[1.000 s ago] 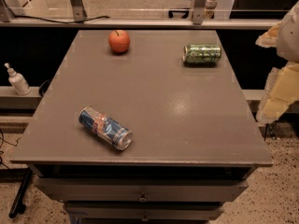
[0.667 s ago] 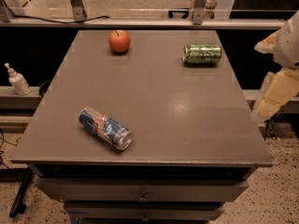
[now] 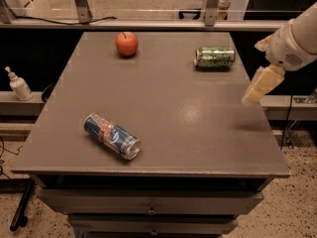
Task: Move green can near redbull can
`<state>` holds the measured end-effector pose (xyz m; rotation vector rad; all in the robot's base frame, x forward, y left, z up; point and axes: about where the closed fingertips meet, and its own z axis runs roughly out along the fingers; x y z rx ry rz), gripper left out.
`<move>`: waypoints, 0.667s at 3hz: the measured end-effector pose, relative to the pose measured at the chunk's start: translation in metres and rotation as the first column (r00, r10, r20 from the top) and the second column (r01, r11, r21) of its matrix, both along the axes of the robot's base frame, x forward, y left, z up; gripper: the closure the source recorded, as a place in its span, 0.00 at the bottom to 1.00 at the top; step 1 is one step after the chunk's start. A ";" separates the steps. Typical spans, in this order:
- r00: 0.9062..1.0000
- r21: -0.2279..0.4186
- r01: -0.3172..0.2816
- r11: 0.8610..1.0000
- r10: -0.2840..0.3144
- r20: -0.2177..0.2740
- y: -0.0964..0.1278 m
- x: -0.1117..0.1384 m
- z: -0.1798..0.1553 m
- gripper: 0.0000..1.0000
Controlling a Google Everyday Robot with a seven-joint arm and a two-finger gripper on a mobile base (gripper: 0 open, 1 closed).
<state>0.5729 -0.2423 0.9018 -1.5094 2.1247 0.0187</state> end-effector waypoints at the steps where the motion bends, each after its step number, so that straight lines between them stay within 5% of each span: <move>1: 0.999 0.068 0.001 0.998 -0.005 0.053 0.011 0.058 -0.009 0.00; 2: 0.996 0.118 -0.007 0.993 -0.003 0.086 0.027 0.100 -0.014 0.00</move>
Offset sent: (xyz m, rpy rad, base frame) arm 0.1545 0.0463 -0.0134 0.1834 -0.1394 0.0027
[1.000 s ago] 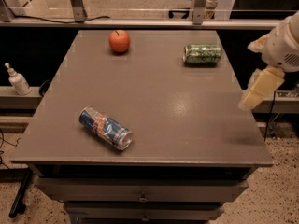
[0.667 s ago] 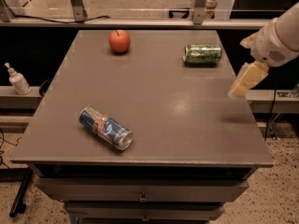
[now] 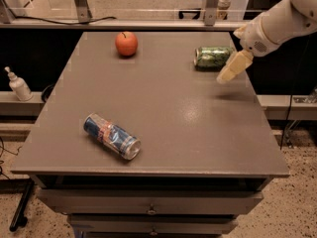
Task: Move green can near redbull can
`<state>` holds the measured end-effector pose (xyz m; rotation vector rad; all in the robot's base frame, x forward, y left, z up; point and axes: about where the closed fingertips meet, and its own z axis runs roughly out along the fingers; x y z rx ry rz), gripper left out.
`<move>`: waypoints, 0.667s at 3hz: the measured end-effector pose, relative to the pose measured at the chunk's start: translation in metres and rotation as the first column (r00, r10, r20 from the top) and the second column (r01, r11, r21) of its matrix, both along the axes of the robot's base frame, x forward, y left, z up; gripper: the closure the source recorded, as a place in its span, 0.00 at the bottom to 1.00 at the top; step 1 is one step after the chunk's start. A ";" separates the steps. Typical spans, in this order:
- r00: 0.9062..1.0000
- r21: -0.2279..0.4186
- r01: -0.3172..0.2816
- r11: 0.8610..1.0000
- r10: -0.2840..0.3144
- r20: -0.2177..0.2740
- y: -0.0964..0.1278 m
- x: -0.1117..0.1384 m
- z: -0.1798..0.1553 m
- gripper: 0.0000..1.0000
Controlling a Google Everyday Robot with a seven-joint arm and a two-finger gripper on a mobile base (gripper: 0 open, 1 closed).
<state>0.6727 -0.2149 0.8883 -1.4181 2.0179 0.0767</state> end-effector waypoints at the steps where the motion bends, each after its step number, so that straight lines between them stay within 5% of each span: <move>1: 1.000 0.031 0.006 0.999 -0.007 0.002 0.013 0.035 -0.012 0.00; 2: 1.000 0.039 0.027 0.999 -0.027 -0.015 0.015 0.061 -0.027 0.00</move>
Offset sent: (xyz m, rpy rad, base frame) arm 0.0947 0.0098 -0.0381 0.0460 0.0259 -0.0615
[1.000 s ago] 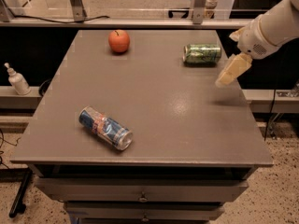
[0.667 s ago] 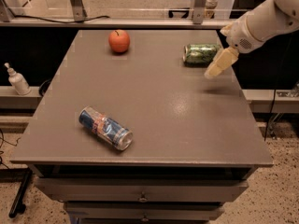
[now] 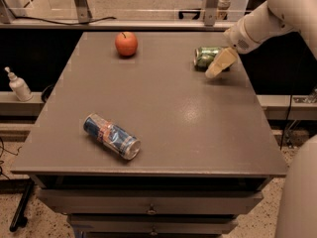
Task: Move green can near redbull can
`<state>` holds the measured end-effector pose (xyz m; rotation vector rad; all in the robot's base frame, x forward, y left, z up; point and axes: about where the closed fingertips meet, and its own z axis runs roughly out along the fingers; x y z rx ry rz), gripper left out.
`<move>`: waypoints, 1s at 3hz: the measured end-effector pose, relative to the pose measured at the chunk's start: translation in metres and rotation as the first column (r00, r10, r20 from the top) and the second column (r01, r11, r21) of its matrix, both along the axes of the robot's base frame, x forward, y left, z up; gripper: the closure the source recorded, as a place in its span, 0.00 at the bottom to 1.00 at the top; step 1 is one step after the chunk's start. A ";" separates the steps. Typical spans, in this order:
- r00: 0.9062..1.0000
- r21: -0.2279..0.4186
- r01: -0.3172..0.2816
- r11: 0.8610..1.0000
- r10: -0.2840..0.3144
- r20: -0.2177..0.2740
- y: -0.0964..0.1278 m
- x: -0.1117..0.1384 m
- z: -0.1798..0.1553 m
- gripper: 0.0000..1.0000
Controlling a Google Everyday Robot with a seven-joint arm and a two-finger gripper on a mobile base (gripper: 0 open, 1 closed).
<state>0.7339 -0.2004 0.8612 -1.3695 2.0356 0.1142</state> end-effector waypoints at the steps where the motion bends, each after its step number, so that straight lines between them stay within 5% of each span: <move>1: 0.999 0.007 0.025 1.000 -0.025 -0.021 0.001 0.030 -0.018 0.00; 2: 0.999 0.007 0.025 1.000 -0.025 -0.022 0.001 0.031 -0.018 0.00; 3: 0.999 0.010 0.018 1.000 -0.018 -0.028 0.004 0.030 -0.021 0.17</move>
Offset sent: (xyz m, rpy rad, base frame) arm 0.0336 -0.0047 -0.0110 0.0069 0.0124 -0.0344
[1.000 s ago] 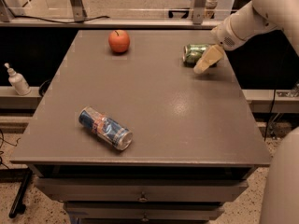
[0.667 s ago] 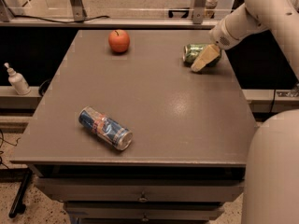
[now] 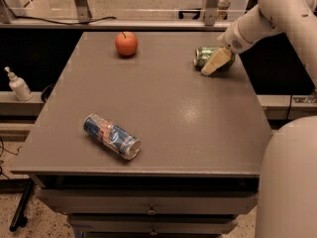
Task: Move green can near redbull can
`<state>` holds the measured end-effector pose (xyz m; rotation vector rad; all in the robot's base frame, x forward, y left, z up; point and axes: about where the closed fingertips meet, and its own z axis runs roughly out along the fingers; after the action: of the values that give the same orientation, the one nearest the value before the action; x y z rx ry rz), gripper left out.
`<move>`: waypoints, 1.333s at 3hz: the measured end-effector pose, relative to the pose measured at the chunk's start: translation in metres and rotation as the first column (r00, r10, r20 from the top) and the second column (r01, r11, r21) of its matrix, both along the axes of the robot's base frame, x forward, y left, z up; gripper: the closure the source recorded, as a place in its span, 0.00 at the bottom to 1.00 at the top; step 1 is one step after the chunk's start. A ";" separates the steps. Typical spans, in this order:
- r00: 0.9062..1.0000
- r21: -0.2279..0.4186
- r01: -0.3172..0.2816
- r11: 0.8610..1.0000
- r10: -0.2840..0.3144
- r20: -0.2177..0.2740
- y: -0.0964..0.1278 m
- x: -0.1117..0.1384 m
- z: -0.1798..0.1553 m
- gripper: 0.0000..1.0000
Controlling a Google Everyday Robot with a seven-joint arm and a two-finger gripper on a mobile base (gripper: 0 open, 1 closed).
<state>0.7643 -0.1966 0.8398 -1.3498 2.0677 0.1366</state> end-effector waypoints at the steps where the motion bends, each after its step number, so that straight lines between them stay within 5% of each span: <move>1: 0.999 0.004 -0.015 1.000 0.015 -0.032 0.007 -0.017 -0.001 0.42; 3: 0.998 0.008 -0.027 1.000 0.027 -0.060 0.023 -0.050 0.020 0.88; 4: 0.994 0.050 -0.050 0.998 0.055 -0.098 0.034 -0.075 0.034 1.00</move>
Offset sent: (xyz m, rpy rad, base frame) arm -0.0545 0.0199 0.0225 -0.0170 0.0497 0.0105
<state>0.6889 -0.1626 0.8742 -1.3945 2.0973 0.2785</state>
